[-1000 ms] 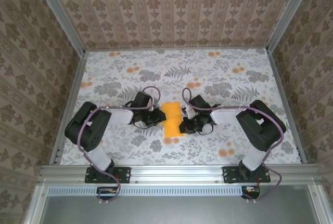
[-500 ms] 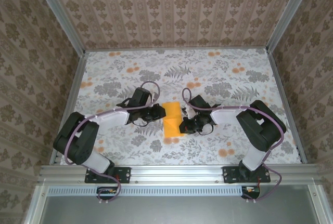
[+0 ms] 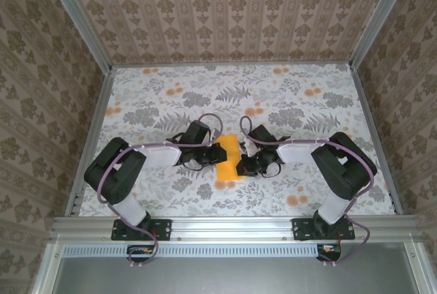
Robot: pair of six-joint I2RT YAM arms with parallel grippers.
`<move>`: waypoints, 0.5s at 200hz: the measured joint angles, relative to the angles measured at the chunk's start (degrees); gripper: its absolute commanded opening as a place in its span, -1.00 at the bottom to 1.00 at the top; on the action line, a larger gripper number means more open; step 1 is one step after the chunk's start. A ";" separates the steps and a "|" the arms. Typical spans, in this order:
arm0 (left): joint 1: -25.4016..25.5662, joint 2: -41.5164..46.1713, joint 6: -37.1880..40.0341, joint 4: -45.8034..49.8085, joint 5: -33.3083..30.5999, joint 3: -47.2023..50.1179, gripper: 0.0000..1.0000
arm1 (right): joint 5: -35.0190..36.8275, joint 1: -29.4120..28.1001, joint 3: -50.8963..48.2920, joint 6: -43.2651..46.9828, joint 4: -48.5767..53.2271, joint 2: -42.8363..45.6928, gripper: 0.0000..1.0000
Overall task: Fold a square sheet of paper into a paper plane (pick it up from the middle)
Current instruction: Fold the triangle a second time at the center of the table.
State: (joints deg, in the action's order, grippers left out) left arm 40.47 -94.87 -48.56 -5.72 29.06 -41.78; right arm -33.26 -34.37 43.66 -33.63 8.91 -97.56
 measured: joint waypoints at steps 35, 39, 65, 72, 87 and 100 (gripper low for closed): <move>-0.26 -0.90 0.20 1.22 -2.14 0.02 -0.79 | 0.31 0.00 0.00 -0.02 1.40 0.66 -0.93; -0.35 -0.96 0.22 1.29 -2.21 0.02 -0.79 | 0.37 0.00 0.00 -0.04 1.64 0.76 -0.94; -0.48 -1.70 0.22 1.44 -2.64 0.02 -0.80 | 0.46 0.00 0.07 -0.04 2.49 1.09 -0.92; -0.48 -2.08 0.22 1.46 -2.69 0.02 -0.81 | 0.46 -0.02 0.20 -0.04 2.89 1.20 -0.92; -0.48 -2.32 0.22 1.38 -2.54 0.02 -0.81 | 0.48 -0.15 0.83 -0.26 3.52 1.44 -0.92; -0.48 -2.32 0.22 1.38 -2.54 0.02 -0.82 | 0.63 -0.46 1.86 -0.68 3.52 1.60 -0.92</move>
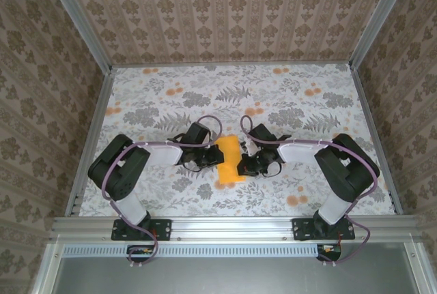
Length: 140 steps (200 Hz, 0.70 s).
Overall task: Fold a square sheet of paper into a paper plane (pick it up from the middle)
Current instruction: Fold the triangle a second time at the center of the table.
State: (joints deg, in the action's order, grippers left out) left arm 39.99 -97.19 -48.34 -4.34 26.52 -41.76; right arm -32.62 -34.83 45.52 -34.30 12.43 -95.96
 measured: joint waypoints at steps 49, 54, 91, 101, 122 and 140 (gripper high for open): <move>0.00 0.00 0.17 0.04 -0.04 0.00 -0.82 | 0.76 -1.97 5.99 -0.59 -0.37 -1.64 -0.92; 0.00 0.02 0.20 0.04 -0.07 -0.02 -0.82 | 0.87 -2.14 6.60 -0.59 -0.48 -2.29 -0.92; 0.00 0.00 0.24 0.11 -0.31 0.00 -0.83 | 1.42 -2.45 8.57 -0.52 -0.42 -6.29 -0.93; 0.00 0.00 0.37 0.22 -0.46 -0.02 -0.84 | 1.86 -2.45 8.66 -0.39 -0.37 -7.19 -0.93; 0.00 0.02 0.46 0.72 -0.87 -0.22 -0.84 | 2.40 -2.38 8.61 -0.31 0.02 -8.02 -0.94; 0.07 0.00 0.63 1.57 -1.22 -0.63 -0.85 | 2.36 -2.05 7.91 -0.09 -0.35 -8.02 -0.94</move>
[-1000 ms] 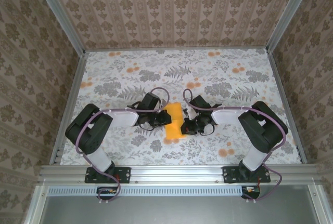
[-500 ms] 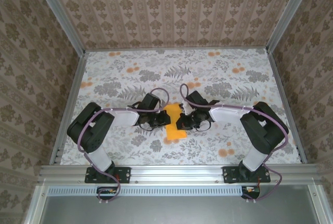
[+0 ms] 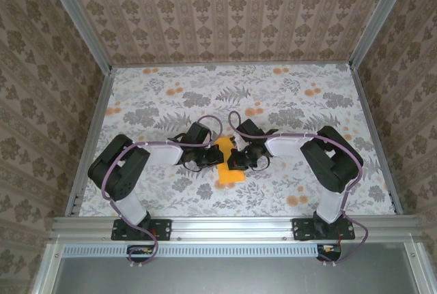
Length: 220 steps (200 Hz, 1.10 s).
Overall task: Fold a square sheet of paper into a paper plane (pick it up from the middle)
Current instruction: Fold the triangle a second time at the center of the table.
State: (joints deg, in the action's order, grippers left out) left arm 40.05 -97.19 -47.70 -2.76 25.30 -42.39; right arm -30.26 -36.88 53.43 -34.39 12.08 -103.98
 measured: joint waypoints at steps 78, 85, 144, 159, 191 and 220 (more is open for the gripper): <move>-0.07 -0.37 0.79 1.07 -0.24 -0.46 -0.87 | -2.62 3.30 -12.04 1.22 -7.32 7.23 -0.94; -0.07 -0.37 0.90 1.07 -0.24 -0.46 -0.87 | -2.86 3.65 -13.11 1.22 -7.61 8.04 -0.94; -0.07 -0.37 1.33 1.18 -0.24 -0.52 -0.87 | -2.58 4.57 -17.59 1.25 -7.10 12.48 -0.94; -0.07 -0.37 1.53 1.31 -0.22 -0.68 -0.85 | -1.88 4.74 -17.86 1.25 -5.55 13.55 -0.93; -0.31 -0.39 2.49 3.43 -0.35 -2.03 -0.56 | 0.48 5.05 -17.92 0.72 -0.26 17.11 -0.77; -0.33 -0.24 3.04 7.19 -2.34 -5.31 -0.25 | 2.49 5.14 -17.35 -1.79 -0.57 21.62 -0.41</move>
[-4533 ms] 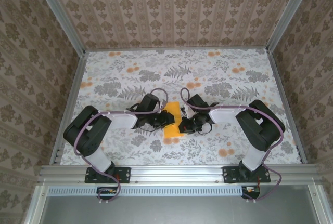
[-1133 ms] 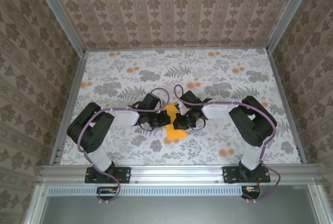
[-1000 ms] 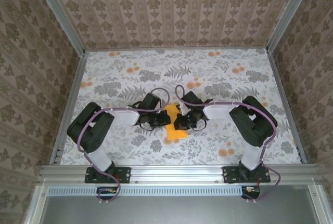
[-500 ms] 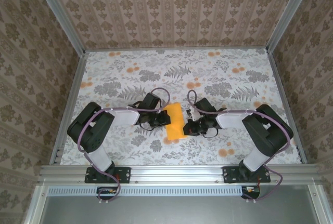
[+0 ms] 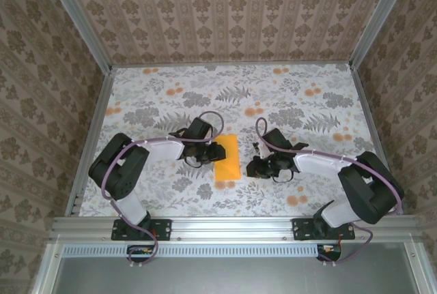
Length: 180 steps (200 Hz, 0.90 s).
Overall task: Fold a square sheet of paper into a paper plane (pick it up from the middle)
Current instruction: Fold the triangle a second time at the center of the table, then turn over the paper at the center of the table.
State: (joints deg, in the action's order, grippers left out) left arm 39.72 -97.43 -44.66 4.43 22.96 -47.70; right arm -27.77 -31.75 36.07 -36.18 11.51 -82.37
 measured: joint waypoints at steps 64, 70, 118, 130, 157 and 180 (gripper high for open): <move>0.04 8.81 -3.87 2.56 -7.50 -1.01 0.29 | 1.51 0.90 6.27 -1.68 -5.81 -5.31 -0.16; 0.04 9.60 -4.76 2.12 -8.24 -0.35 0.31 | 1.33 1.14 6.99 -1.44 -5.92 -6.27 -0.16; 0.07 11.02 -12.46 -3.58 -11.82 7.39 0.58 | -2.84 3.21 13.22 3.13 -5.03 -13.70 -0.20; 0.28 11.02 -13.84 -4.48 -12.35 7.96 0.60 | -3.98 3.48 14.60 4.39 -4.63 -14.80 -0.21; 0.83 11.04 -15.65 -5.92 -12.85 8.00 0.77 | -6.16 3.65 15.91 5.62 -4.92 -16.37 -0.21; 1.11 12.11 -16.52 -5.99 -13.53 8.50 0.86 | -7.23 3.65 16.24 6.36 -4.87 -18.23 -0.19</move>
State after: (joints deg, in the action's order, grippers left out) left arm 40.84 -85.32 -61.19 -1.56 9.43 -39.20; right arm -35.00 -28.10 52.31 -29.82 6.63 -100.60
